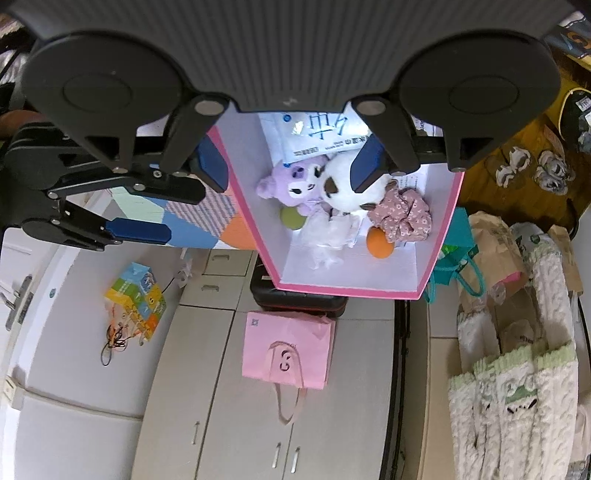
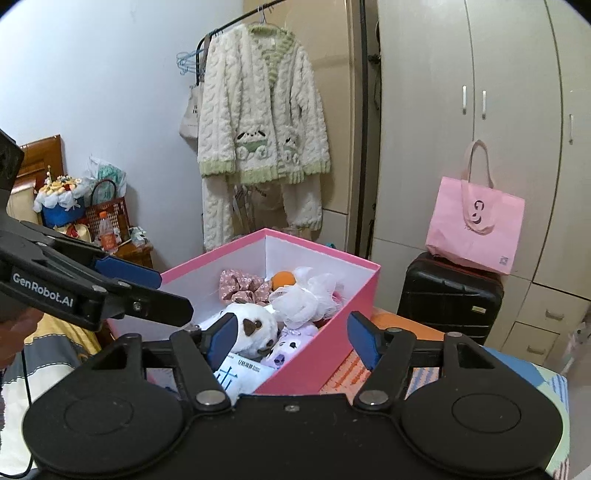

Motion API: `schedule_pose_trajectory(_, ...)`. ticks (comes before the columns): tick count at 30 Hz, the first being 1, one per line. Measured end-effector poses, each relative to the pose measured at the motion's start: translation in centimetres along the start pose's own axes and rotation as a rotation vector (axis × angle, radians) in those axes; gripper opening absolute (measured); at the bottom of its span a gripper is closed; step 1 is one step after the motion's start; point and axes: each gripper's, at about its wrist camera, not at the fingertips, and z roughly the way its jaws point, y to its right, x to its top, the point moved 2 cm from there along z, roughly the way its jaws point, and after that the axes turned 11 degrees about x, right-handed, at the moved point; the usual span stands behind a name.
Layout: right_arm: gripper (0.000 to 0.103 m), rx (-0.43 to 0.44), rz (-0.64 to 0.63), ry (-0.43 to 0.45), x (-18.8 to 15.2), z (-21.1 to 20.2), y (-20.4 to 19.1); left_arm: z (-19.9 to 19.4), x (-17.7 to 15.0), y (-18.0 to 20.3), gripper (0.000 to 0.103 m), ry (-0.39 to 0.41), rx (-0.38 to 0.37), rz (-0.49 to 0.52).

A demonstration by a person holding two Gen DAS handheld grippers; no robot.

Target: Organize soft objects

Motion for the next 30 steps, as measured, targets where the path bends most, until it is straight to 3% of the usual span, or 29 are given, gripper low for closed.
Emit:
schedule_pose_trajectory(5,0.075,-0.027,0.018,0.019,-1.4,-2.2,0.2,-1.6,-1.1,1.5,0.074,0.027,0.010,0.017)
schedule_pose_trajectory(7,0.089,-0.045,0.030,0.022,-1.9,-2.8,0.4,-2.1,-1.6,2.1,0.074,0.028,0.013,0.028)
schedule_pose_trajectory(8,0.090,-0.058,0.037,0.025,-2.1,-3.2,0.4,-2.3,-1.8,2.4,0.076,0.031,0.014,0.032)
schedule_pose_trajectory(13,0.103,-0.157,0.104,0.010,-3.1,-4.6,1.4,-2.9,-2.4,3.6,0.097,0.040,0.058,0.053)
schedule_pose_trajectory(20,0.103,-0.415,0.218,-0.072,-3.4,-6.8,2.3,-3.6,-2.3,4.4,0.098,0.005,0.209,0.027)
schedule_pose_trajectory(24,0.103,-0.426,0.230,-0.060,-3.1,-8.8,1.6,-5.4,-2.8,5.4,0.098,0.082,0.242,0.092)
schedule_pose_trajectory(30,0.103,-0.418,0.223,0.014,-3.2,-11.3,-0.3,-6.4,-3.5,6.1,0.098,0.064,0.204,0.055)
